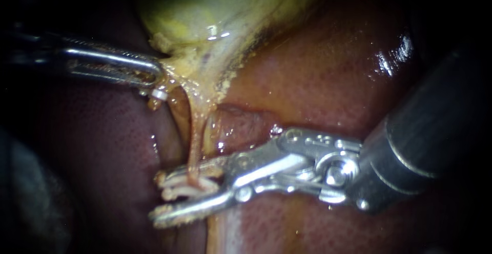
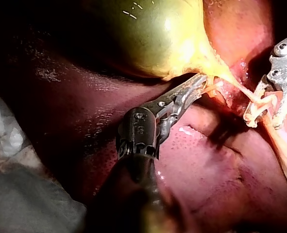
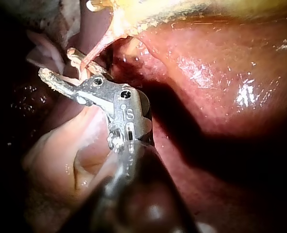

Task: Clipping second clip right tube

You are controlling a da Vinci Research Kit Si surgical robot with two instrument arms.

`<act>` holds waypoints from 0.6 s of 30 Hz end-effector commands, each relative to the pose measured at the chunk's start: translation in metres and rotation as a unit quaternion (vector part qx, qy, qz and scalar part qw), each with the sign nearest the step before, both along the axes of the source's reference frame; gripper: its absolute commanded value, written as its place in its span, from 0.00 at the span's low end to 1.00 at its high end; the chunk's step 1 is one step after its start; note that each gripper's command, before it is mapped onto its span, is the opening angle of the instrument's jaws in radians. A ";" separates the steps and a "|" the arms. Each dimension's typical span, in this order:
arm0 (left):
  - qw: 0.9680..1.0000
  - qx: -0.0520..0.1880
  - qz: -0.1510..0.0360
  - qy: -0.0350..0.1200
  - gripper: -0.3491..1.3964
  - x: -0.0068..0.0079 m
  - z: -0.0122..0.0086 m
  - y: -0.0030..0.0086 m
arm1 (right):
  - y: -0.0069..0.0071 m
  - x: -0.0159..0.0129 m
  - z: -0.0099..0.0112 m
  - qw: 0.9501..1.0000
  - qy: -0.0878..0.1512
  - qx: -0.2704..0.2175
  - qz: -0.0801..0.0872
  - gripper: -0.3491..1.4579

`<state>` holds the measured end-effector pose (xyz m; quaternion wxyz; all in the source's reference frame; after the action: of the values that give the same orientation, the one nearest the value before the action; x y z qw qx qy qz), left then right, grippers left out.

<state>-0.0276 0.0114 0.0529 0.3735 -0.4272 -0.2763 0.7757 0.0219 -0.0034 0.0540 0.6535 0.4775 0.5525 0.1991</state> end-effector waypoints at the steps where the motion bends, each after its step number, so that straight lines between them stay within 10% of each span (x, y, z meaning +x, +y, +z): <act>1: 1.000 0.000 0.000 0.000 0.00 0.0000 0.0000 0.0000 | 0.0001 -0.0001 0.0001 1.000 -0.002 0.003 0.000 0.40; 18: 1.000 0.000 0.000 0.000 0.00 0.0000 0.0000 0.0000 | 0.0009 -0.0006 0.0010 0.998 -0.036 0.057 0.017 0.17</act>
<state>-0.0276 0.0114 0.0529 0.3734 -0.4274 -0.2764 0.7755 0.0211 -0.0025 0.0552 0.6399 0.4993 0.5219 0.2621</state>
